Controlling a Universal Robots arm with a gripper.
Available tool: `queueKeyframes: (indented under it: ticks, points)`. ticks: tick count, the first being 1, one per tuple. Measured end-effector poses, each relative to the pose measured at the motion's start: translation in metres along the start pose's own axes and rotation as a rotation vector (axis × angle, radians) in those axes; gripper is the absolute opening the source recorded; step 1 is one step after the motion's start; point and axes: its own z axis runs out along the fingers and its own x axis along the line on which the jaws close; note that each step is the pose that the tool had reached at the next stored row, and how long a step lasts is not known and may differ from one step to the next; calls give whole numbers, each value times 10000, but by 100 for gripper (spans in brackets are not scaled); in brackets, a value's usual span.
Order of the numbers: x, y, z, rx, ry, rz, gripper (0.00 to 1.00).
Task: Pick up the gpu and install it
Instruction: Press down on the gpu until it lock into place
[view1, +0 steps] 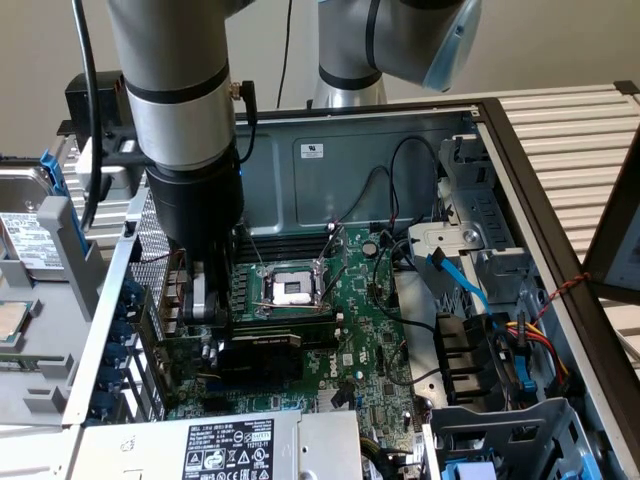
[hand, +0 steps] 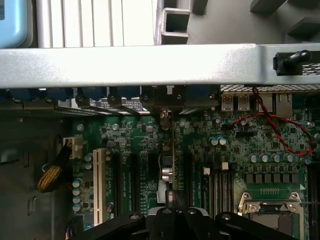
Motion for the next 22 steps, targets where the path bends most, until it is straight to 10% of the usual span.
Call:
queueKeyframes:
  ticks: [7,15,22]
  points:
    - [2,-40,-204,1,-3,1,11]
    - [15,-360,-216,-2,-1,1,11]
    - [65,-396,-185,2,0,0,11]
